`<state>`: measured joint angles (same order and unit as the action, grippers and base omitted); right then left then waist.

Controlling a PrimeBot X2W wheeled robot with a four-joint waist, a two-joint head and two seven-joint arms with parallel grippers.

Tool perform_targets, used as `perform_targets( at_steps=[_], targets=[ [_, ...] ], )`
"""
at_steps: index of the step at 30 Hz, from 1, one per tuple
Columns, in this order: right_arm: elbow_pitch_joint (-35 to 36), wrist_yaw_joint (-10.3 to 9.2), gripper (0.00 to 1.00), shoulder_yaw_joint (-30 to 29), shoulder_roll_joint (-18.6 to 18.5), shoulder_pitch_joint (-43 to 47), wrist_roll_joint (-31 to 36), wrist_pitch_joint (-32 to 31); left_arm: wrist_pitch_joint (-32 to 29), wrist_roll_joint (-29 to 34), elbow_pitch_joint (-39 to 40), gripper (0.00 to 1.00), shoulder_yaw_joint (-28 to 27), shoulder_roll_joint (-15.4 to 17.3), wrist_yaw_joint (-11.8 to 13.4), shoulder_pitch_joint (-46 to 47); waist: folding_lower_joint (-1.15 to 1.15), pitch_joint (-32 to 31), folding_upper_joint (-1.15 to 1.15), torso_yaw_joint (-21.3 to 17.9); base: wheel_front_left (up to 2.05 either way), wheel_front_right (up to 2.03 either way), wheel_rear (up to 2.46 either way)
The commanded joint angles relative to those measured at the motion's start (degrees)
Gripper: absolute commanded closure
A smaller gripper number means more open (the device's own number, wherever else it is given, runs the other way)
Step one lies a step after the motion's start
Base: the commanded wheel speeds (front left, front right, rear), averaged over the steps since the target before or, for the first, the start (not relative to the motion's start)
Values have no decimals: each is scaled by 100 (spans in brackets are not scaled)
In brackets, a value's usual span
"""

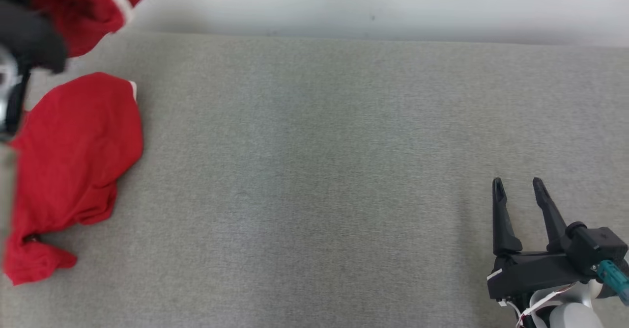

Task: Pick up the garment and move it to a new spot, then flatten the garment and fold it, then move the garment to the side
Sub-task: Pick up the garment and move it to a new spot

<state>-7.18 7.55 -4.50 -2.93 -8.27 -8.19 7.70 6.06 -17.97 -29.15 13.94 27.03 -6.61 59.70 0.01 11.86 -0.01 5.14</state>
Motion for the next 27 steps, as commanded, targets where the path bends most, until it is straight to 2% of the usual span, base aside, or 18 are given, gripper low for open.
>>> perform_targets(
  at_steps=[1,9,13,17,21,27],
  targets=[
    [-53,-12,0,27,2,48,-93,57,-81,37,261,100,124,-175,-10,99,-1,-56,1,-144,0,0,0],
    [-414,-12,0,264,2,-110,-418,322,-606,14,1268,100,822,-979,-27,398,-1,9,1,-942,0,0,0],
    [-606,-12,0,383,4,-169,-522,434,-623,-87,1226,100,1097,-1251,-35,473,-1,40,1,-1386,0,0,0],
    [-778,-12,0,407,5,-186,-597,542,-477,-204,1066,100,1297,-1510,-47,126,-1,2,1,-1704,0,0,0],
    [-867,-12,0,375,5,-151,-574,604,-293,-353,885,100,1472,-1766,-9,-377,-1,-38,1,-1790,0,0,0],
    [-879,-12,0,369,7,-208,-492,606,5,-478,439,100,1876,-2075,18,-1330,-1,-66,1,-1699,0,0,0]
  ],
)
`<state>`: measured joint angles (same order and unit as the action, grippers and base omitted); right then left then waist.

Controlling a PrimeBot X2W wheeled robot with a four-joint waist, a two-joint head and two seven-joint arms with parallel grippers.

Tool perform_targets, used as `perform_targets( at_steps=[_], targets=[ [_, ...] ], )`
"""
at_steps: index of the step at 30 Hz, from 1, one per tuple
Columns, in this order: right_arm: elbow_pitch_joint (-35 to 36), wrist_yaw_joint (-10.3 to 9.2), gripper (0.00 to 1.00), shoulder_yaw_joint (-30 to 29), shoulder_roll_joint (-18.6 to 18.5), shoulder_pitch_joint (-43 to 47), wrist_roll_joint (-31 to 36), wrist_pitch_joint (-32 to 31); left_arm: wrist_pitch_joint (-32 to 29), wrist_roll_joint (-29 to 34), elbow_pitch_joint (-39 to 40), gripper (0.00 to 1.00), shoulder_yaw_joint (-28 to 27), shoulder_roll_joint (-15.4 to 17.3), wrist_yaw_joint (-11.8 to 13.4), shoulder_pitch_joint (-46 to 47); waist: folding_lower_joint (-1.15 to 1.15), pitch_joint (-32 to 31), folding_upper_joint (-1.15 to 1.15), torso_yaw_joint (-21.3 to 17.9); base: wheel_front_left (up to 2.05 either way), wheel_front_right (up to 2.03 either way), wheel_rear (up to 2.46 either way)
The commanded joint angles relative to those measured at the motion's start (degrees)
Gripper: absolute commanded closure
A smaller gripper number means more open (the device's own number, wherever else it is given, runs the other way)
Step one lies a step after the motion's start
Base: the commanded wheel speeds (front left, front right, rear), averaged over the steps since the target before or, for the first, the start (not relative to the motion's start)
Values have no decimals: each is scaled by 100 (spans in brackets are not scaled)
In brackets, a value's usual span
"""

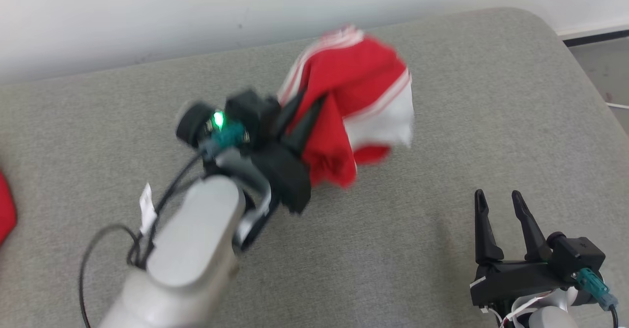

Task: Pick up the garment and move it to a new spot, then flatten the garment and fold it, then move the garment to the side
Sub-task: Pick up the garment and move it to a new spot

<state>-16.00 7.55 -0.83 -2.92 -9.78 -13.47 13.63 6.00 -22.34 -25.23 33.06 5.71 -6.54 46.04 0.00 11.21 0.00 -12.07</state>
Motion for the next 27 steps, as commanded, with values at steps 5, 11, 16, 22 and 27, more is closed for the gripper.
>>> perform_targets(
  at_steps=[5,11,16,22,27],
  targets=[
    [33,-12,0,31,3,-47,72,-39,254,-153,-482,100,299,-153,20,-665,0,-27,0,158,0,0,0],
    [61,-12,0,17,3,23,141,-92,572,-216,-788,0,575,-245,57,-818,0,-153,0,348,0,0,0],
    [98,-12,0,41,2,162,176,-154,822,-231,-579,0,434,-256,244,-735,0,-384,0,490,0,0,0],
    [220,-12,0,64,2,322,200,-262,913,-138,-80,0,-1,125,559,-1015,0,-661,0,663,0,0,0],
    [378,-12,0,32,2,457,267,-368,917,-61,587,0,-522,511,806,-1494,0,-851,0,839,0,0,0]
  ],
)
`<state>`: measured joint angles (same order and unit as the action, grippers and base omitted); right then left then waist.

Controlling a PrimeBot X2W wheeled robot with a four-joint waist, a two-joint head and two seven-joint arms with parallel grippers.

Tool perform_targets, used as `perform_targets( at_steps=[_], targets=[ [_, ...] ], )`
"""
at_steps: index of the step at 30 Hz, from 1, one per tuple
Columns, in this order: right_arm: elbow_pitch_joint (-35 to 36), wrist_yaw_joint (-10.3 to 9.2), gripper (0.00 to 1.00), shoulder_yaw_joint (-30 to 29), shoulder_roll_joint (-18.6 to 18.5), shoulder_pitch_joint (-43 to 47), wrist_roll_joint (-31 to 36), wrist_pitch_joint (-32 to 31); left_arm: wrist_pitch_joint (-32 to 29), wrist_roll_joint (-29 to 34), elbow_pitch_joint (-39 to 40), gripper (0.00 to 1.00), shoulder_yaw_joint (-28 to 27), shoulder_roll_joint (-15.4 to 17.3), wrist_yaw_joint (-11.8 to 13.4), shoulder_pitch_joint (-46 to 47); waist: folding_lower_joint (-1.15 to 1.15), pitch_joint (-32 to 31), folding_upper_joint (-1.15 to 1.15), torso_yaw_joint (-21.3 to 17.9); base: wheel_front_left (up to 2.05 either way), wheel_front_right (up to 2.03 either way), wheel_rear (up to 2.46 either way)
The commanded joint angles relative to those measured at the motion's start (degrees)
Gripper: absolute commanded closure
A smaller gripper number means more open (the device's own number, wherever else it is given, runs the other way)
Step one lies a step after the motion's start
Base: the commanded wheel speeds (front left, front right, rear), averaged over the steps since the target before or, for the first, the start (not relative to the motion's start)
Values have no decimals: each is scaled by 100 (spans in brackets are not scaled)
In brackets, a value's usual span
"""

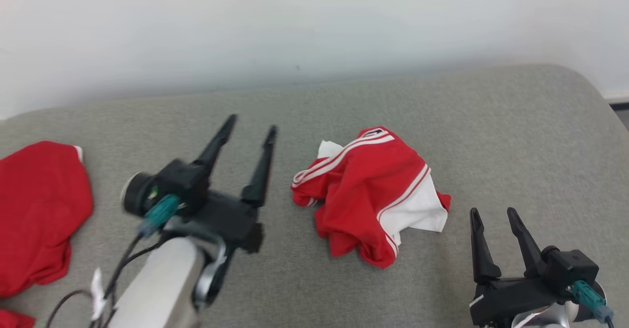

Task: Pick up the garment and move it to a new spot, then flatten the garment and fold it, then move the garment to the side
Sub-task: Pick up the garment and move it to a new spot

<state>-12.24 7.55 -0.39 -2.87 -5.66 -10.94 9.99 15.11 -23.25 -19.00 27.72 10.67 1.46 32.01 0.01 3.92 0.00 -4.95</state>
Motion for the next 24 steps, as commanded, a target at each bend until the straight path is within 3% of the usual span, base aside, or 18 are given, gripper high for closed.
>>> perform_targets(
  at_steps=[1,12,19,24],
  targets=[
    [33,-12,0,-4,-1,75,23,-34,2,45,58,0,-79,101,22,-227,-1,-152,0,160,0,0,0],
    [278,-12,0,173,-3,365,46,-255,5,-45,915,0,-1096,751,349,-1933,-1,-418,0,412,0,0,0],
    [386,-12,0,91,-1,465,91,-330,6,-96,1327,0,-1434,861,496,-2663,-1,-493,0,511,0,0,0],
    [461,-12,0,19,-2,498,134,-389,6,-180,1527,0,-1515,911,423,-2928,-1,-518,0,560,0,0,0]
  ],
)
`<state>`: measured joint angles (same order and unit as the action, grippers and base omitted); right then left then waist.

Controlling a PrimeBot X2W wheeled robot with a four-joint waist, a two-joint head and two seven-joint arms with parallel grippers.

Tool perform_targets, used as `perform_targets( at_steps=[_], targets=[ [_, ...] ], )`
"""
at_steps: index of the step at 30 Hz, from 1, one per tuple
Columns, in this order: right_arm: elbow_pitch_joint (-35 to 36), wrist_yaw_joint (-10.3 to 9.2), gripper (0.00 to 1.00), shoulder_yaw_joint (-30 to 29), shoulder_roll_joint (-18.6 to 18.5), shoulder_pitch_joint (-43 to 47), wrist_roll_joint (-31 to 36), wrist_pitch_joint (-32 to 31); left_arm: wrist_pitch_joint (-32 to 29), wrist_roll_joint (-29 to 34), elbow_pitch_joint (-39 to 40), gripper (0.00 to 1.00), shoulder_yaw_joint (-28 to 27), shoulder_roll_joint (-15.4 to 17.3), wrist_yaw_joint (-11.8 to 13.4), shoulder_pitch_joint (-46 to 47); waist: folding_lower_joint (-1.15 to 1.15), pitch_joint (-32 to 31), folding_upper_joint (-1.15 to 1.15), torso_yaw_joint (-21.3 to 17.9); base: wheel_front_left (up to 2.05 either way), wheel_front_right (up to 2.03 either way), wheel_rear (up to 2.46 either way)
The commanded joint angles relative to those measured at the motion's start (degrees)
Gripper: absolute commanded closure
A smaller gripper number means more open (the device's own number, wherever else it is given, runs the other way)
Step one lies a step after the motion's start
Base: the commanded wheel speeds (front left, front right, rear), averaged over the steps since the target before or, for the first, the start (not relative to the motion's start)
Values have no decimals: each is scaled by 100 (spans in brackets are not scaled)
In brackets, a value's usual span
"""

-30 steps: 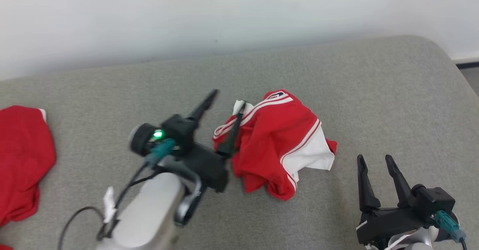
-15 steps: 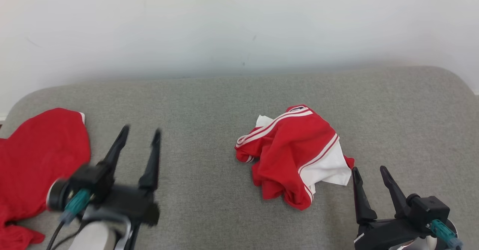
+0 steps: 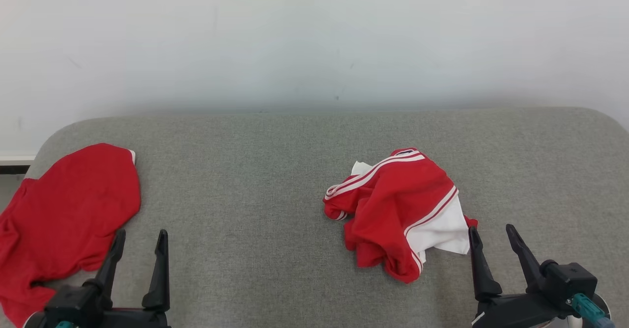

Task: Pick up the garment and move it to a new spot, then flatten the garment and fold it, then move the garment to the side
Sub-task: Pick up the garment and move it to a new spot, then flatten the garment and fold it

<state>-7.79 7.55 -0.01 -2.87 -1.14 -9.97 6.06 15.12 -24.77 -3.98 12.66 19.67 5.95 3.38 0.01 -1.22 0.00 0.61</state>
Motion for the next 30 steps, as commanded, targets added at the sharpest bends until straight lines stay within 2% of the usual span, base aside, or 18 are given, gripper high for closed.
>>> perform_targets(
  at_steps=[1,30],
  targets=[
    [28,-12,0,-34,-2,53,46,-8,5,-35,51,0,-7,8,-29,-97,-1,-7,0,7,0,0,0],
    [-97,-12,0,-66,-2,14,67,16,5,107,2,0,11,-171,-55,-359,-1,0,0,38,0,0,0]
  ],
)
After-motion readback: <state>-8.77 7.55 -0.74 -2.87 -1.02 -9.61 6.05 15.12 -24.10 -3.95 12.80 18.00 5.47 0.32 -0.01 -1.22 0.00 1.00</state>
